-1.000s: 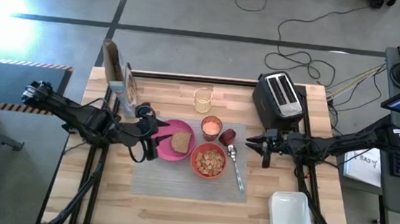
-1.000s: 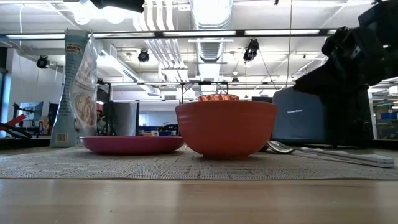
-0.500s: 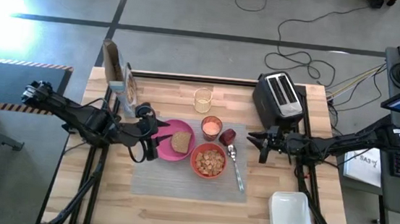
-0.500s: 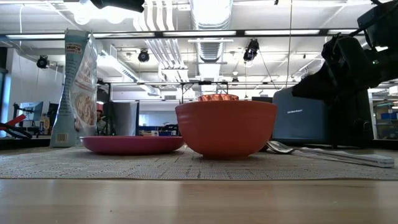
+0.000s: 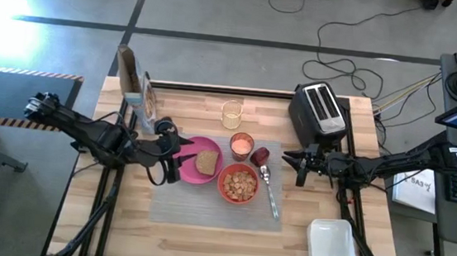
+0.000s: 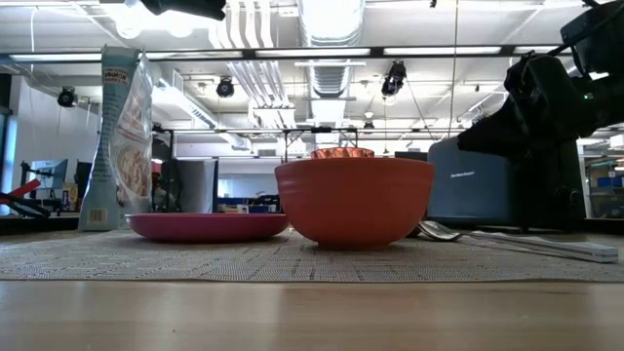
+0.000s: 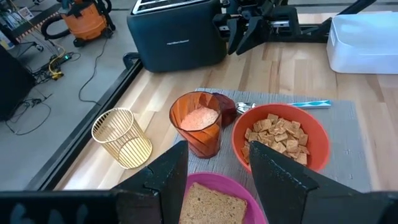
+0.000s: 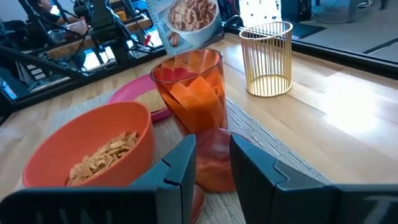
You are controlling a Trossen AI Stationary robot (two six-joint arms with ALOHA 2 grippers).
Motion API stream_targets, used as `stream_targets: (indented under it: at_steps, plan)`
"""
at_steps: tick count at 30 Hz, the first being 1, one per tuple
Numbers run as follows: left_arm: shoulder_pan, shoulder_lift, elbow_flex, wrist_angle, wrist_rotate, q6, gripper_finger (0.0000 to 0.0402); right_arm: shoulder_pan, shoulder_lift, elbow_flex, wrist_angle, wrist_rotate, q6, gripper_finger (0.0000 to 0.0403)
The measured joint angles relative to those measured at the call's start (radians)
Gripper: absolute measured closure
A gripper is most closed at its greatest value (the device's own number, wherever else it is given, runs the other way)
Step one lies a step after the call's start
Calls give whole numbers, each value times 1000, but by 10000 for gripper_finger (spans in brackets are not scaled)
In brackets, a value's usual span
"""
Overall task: Arrange a breakfast setting
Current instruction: Return to Home Position
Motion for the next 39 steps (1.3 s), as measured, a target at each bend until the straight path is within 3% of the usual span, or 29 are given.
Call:
stream_targets:
  at_steps: [17,26,33,39]
  plan:
    - [4,-349,-38,0,27,-1,246,0,-8,-1,3,0,4,316]
    - [4,-440,-56,5,27,-1,246,0,-9,-1,3,0,3,316]
    - [4,-519,-177,77,30,-1,246,0,-7,-1,3,1,2,316]
    - [4,-611,-368,172,30,-1,246,0,-7,-1,3,1,2,316]
